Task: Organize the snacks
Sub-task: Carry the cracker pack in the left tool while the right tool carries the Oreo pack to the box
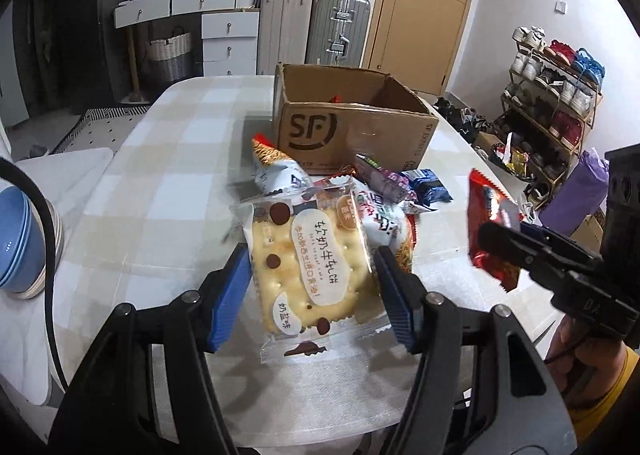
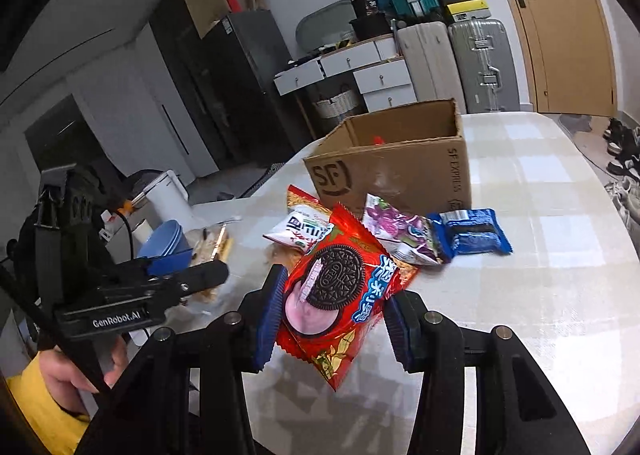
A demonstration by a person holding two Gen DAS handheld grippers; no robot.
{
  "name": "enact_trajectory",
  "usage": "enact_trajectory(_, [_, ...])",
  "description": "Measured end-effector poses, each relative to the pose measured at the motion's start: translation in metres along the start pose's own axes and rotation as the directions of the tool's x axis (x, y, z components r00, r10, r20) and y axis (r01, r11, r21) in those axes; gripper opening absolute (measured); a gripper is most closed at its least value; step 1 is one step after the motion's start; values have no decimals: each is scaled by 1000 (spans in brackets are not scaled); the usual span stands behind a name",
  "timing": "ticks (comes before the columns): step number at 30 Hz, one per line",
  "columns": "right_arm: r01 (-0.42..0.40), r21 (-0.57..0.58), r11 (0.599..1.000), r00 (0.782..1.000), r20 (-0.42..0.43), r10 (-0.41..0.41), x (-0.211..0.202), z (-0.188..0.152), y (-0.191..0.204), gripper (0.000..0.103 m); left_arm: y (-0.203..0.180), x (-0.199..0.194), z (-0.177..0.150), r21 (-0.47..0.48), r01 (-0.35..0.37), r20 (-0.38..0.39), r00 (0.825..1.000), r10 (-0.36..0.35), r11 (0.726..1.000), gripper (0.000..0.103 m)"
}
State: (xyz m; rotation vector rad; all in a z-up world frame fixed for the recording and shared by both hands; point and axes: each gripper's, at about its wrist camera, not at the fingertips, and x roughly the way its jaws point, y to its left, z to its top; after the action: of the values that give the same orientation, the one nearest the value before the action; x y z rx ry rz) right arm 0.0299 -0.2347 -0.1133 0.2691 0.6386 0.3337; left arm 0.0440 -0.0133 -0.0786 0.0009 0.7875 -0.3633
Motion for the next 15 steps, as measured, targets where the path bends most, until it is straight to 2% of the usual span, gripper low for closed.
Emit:
enact_trajectory(6, [8,24,1000,999,-47,-7,10,-2,-4,47,-6,11,1,-2,11,-35,999,-11,1000,60])
enact_trajectory(15, [-27,14,1000,1000,15,27,-11,19,6,47,-14,4,27,-21,53,-44,998,-53,998,59])
